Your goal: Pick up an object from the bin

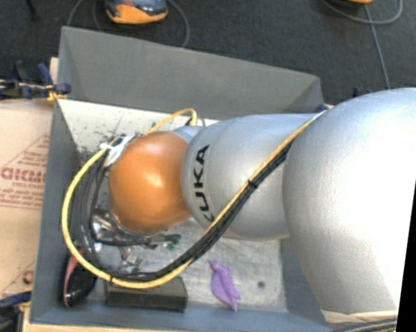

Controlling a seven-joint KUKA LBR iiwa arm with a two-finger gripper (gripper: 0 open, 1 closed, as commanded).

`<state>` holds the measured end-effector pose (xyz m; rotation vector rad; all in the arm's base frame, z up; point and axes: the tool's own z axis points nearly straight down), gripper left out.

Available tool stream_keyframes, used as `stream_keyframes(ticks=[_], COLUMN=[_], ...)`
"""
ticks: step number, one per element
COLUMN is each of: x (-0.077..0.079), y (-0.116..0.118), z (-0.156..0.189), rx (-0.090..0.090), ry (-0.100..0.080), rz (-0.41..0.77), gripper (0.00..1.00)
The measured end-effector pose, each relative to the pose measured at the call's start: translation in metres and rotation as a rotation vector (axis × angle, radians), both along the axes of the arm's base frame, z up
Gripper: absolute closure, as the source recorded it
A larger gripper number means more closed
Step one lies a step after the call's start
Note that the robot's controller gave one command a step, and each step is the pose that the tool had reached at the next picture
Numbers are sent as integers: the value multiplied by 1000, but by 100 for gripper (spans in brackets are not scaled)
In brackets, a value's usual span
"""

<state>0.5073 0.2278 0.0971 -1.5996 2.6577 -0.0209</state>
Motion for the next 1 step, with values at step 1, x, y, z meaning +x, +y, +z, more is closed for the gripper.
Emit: stream_keyframes(ticks=[1], x=[-3], y=[5], z=[-3], rx=[-2], ry=[8], rz=[180], gripper=[0])
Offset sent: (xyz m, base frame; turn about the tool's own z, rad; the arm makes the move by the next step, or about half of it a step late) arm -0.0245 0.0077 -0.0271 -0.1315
